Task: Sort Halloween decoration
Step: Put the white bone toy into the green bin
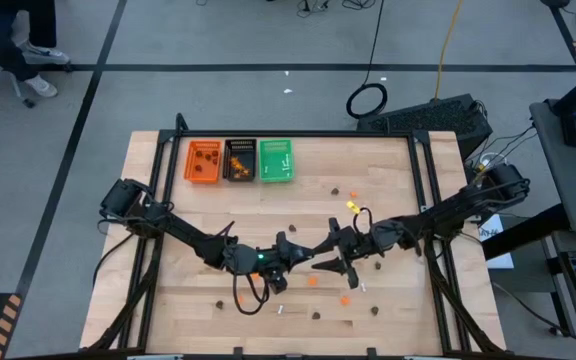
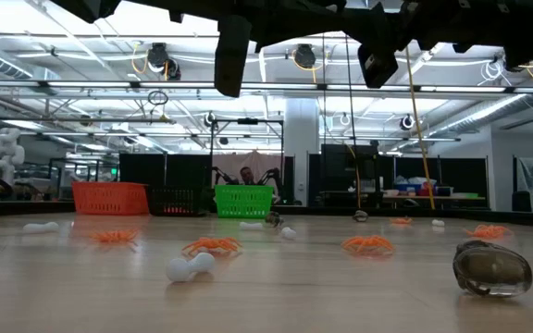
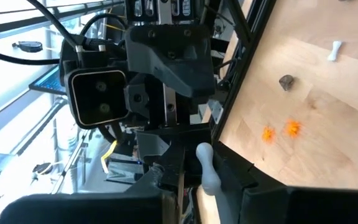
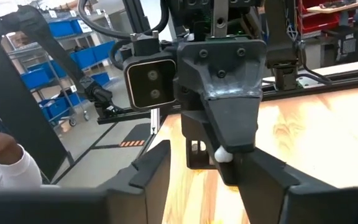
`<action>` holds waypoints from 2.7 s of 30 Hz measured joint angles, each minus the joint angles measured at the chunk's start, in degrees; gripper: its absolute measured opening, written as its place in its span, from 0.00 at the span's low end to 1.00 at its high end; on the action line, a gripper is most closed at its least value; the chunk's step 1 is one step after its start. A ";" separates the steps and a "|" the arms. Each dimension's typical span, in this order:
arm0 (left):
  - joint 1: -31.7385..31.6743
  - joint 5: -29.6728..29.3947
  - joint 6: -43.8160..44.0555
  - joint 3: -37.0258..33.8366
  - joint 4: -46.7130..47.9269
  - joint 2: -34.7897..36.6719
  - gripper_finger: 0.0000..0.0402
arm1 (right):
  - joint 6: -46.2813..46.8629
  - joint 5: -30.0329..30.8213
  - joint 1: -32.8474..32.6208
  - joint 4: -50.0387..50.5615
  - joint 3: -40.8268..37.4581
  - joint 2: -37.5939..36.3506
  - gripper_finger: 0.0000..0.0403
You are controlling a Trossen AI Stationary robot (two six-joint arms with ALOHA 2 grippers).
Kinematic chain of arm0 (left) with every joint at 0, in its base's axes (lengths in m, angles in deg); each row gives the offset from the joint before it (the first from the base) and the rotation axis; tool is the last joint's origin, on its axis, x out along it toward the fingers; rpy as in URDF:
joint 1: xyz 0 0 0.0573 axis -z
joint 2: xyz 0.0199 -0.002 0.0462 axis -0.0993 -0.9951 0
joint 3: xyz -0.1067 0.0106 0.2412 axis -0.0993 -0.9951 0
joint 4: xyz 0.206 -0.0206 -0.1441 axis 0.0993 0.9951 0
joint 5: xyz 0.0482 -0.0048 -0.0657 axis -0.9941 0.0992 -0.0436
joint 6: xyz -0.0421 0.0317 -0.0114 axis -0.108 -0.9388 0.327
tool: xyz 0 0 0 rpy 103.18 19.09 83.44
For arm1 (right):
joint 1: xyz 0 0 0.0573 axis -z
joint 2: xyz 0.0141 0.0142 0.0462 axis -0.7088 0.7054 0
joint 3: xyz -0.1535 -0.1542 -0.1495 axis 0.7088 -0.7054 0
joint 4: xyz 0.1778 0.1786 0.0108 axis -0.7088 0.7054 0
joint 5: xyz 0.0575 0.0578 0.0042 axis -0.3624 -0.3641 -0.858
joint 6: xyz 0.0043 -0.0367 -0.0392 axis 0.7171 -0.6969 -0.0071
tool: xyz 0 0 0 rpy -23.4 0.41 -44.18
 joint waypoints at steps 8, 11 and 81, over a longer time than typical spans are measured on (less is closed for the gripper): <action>0.42 -0.06 -0.84 0.05 -0.15 0.08 0.03 | -1.09 0.72 0.04 6.12 -0.15 -4.20 0.40; 0.72 0.15 -0.84 0.05 -0.46 0.28 0.02 | -1.11 3.33 0.08 9.69 -0.27 -5.25 0.40; -22.46 -8.03 69.10 -0.04 18.40 10.78 0.02 | -18.67 16.92 -3.09 -18.37 -0.12 26.83 0.40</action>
